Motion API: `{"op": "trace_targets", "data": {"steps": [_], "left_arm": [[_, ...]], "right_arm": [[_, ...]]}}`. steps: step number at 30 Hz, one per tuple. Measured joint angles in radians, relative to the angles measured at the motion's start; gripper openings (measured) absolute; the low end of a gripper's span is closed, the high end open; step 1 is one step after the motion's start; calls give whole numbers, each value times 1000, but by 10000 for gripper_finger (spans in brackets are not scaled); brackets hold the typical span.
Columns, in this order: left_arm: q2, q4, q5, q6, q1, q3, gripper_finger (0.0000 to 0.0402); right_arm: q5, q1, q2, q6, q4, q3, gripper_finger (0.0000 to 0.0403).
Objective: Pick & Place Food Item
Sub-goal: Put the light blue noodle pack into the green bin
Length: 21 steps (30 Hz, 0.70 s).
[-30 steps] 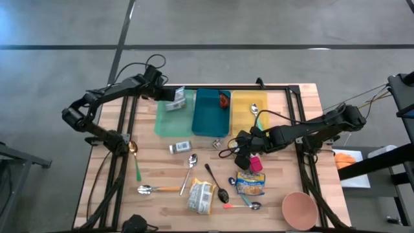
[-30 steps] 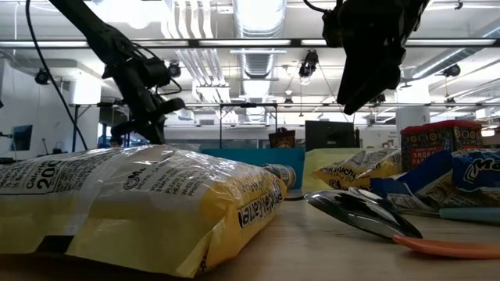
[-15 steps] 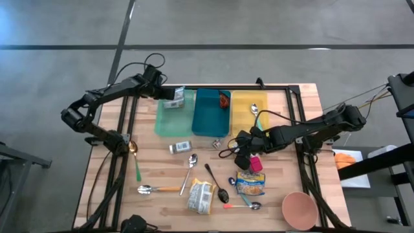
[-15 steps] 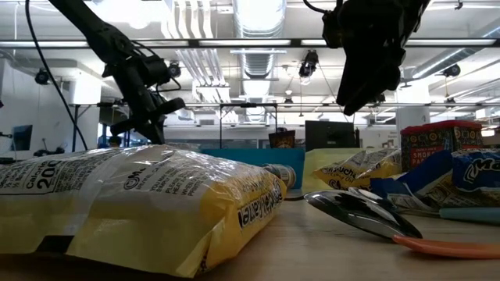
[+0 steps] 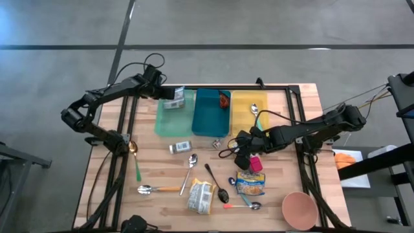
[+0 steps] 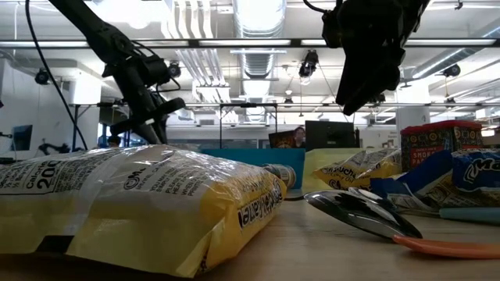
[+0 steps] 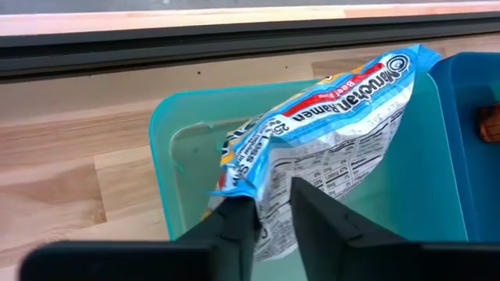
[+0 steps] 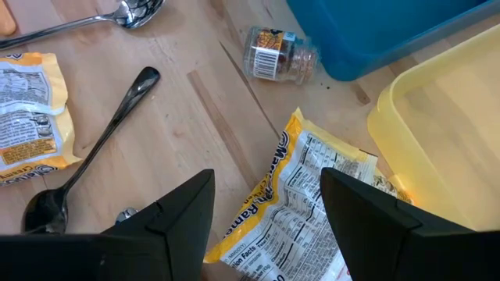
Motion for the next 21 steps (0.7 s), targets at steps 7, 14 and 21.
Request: {"op": "trace_targets", "data": {"steps": [7, 14, 21], "left_arm": [[0, 0, 7, -3, 0, 0, 179], [0, -20, 76, 33, 0, 17, 273], [-2, -102, 80, 54, 0, 101, 333]], "right_arm": [[0, 0, 0, 0, 0, 0, 231], [0, 0, 0, -5, 3, -1, 231], [0, 0, 0, -5, 3, -1, 231]]}}
